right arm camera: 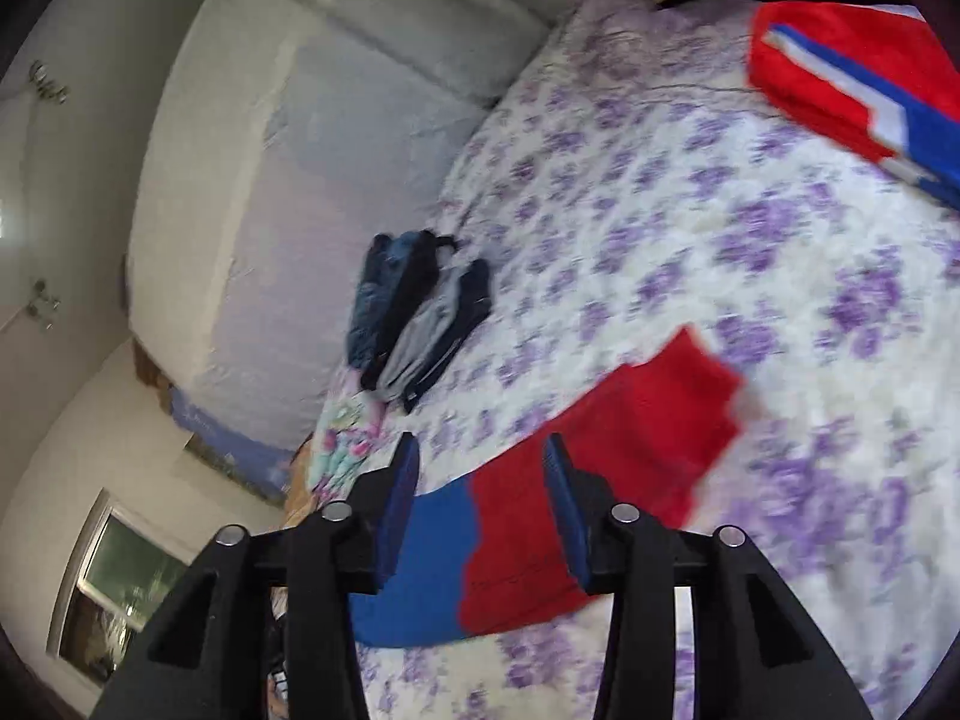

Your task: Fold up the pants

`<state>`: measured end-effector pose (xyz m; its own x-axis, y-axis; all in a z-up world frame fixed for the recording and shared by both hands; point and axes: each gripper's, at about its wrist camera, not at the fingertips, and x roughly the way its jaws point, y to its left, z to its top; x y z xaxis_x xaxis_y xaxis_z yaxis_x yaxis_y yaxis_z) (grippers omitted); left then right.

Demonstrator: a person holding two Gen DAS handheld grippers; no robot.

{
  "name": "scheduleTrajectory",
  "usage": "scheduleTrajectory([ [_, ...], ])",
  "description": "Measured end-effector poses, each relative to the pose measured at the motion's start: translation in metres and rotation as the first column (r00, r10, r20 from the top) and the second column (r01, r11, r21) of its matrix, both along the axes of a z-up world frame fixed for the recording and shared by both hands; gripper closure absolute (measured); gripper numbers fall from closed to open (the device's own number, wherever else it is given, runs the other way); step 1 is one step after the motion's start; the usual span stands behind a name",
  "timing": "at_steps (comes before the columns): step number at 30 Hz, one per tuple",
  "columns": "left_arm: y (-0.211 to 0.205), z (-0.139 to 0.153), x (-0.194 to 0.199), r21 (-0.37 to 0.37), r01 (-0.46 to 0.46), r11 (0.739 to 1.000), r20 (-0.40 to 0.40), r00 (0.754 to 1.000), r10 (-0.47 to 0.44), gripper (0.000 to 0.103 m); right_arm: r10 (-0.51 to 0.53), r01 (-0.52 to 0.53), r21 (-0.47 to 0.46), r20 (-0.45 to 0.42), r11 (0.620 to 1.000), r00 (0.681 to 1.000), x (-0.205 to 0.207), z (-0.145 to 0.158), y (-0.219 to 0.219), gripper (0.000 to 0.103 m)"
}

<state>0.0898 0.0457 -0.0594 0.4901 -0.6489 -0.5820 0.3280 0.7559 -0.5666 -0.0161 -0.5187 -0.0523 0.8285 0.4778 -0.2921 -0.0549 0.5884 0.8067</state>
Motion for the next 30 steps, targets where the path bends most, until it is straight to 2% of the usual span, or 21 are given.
scheduleTrajectory([
  [1,-0.010,0.003,-0.002,0.035,0.011,0.999,0.016,1.000,-0.011,0.018,0.016,-0.017,-0.034,-0.022,0.999,1.000,0.012,-0.002,0.012,0.042],
  [3,-0.029,0.004,-0.007,0.152,-0.011,0.988,0.064,0.998,0.001,0.016,0.020,-0.029,-0.108,-0.086,0.994,0.996,0.030,-0.015,0.031,0.042],
  [5,-0.037,-0.006,-0.004,0.300,-0.078,0.951,0.068,0.996,0.060,0.015,-0.009,-0.021,-0.175,-0.167,0.984,0.986,0.040,-0.037,0.032,0.043],
  [6,-0.034,-0.014,0.000,0.343,-0.102,0.934,0.057,0.995,0.088,0.016,-0.030,-0.011,-0.210,-0.191,0.978,0.981,0.042,-0.046,0.026,0.050],
  [7,-0.030,-0.021,0.002,0.349,-0.103,0.931,0.044,0.995,0.093,0.017,-0.035,-0.009,-0.212,-0.200,0.977,0.979,0.037,-0.056,0.016,0.060],
  [8,-0.025,-0.026,0.003,0.326,-0.091,0.941,0.033,0.996,0.085,0.018,-0.036,-0.003,-0.180,-0.217,0.984,0.976,0.035,-0.064,0.006,0.085],
  [9,-0.020,-0.026,0.002,0.299,-0.091,0.950,0.035,0.996,0.084,0.019,-0.046,0.013,-0.140,-0.237,0.990,0.970,0.033,-0.072,-0.001,0.099],
  [10,-0.018,-0.023,0.001,0.285,-0.095,0.954,0.037,0.995,0.088,0.019,-0.054,0.029,-0.103,-0.250,0.994,0.967,0.029,-0.073,-0.008,0.099],
  [11,-0.016,-0.020,0.000,0.271,-0.108,0.957,0.041,0.994,0.100,0.018,-0.065,0.041,-0.105,-0.235,0.994,0.970,0.026,-0.066,-0.007,0.093],
  [13,-0.013,-0.008,-0.003,0.212,-0.135,0.968,0.059,0.990,0.126,0.016,-0.085,0.055,-0.202,-0.142,0.978,0.986,0.013,-0.039,0.009,0.067],
  [14,-0.015,-0.001,-0.004,0.169,-0.129,0.977,0.068,0.991,0.119,0.016,-0.087,0.062,-0.247,-0.091,0.967,0.992,0.009,-0.027,0.020,0.043],
  [15,-0.018,0.002,-0.004,0.148,-0.121,0.982,0.074,0.991,0.111,0.015,-0.080,0.062,-0.272,-0.053,0.960,0.995,0.009,-0.016,0.030,0.039],
  [18,-0.042,0.011,0.000,0.114,-0.088,0.990,0.083,0.993,0.079,0.013,-0.036,0.028,-0.296,-0.023,0.955,0.999,0.031,-0.005,0.058,0.039],
  [21,-0.088,0.009,0.000,0.119,0.019,0.993,0.044,0.999,-0.024,0.013,-0.048,0.035,-0.313,-0.034,0.949,0.998,0.067,-0.009,0.071,0.039],
  [23,-0.127,0.002,-0.006,0.166,0.095,0.981,0.038,0.994,-0.103,0.013,-0.070,0.034,-0.309,-0.108,0.951,0.992,0.082,-0.017,0.067,0.040],
  [25,-0.159,-0.009,-0.011,0.278,0.135,0.951,0.045,0.987,-0.153,0.013,-0.084,0.027,-0.271,-0.200,0.962,0.976,0.095,-0.038,0.056,0.043],
  [26,-0.175,-0.022,-0.009,0.362,0.146,0.920,0.036,0.985,-0.171,0.013,-0.085,0.027,-0.253,-0.218,0.967,0.972,0.097,-0.045,0.052,0.054],
  [27,-0.182,-0.033,-0.005,0.403,0.145,0.904,0.019,0.986,-0.167,0.013,-0.085,0.026,-0.251,-0.224,0.968,0.971,0.098,-0.049,0.047,0.065],
  [29,-0.182,-0.036,-0.005,0.405,0.135,0.904,0.031,0.986,-0.161,0.013,-0.077,0.025,-0.240,-0.209,0.971,0.975,0.092,-0.048,0.046,0.066],
  [30,-0.180,-0.029,-0.006,0.387,0.142,0.911,0.032,0.985,-0.167,0.013,-0.075,0.028,-0.239,-0.192,0.971,0.978,0.087,-0.044,0.047,0.061],
])
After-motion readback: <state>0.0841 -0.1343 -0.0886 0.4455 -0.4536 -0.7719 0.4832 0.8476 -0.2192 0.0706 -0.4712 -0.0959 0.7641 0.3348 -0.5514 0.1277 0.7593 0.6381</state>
